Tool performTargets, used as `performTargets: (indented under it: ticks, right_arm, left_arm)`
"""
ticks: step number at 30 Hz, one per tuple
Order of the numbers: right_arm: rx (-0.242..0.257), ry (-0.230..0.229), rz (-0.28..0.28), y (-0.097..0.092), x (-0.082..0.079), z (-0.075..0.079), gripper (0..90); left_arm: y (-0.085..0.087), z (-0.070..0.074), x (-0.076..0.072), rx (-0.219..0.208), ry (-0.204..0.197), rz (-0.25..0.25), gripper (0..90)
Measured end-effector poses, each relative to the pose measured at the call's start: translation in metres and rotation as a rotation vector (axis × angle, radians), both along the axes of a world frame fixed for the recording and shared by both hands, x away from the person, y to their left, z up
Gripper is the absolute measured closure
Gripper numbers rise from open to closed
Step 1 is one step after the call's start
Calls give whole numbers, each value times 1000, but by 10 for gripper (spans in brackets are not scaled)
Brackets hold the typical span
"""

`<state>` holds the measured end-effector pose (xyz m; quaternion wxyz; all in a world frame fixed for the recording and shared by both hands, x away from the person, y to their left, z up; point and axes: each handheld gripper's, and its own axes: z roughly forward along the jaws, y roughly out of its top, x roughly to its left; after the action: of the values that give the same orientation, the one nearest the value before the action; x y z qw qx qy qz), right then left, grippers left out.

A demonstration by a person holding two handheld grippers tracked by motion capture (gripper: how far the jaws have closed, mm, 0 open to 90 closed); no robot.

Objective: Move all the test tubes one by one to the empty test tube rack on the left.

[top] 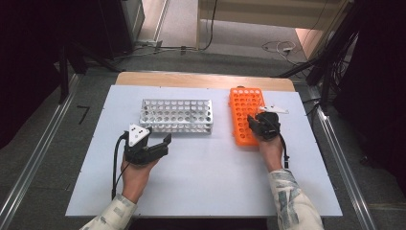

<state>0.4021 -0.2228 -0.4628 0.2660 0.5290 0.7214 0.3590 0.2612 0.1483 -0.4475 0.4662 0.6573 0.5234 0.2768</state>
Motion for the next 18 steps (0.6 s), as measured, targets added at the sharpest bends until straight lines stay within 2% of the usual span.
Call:
performTargets:
  ticks: [8, 18]
  right_arm:
    - [-3, 5, -5, 0, 2, -2, 721]
    - [11, -14, -3, -2, 0, 2, 729]
  left_arm:
    - [0, 0, 0, 2, 1, -3, 270]
    - [0, 0, 0, -4, -1, -1, 268]
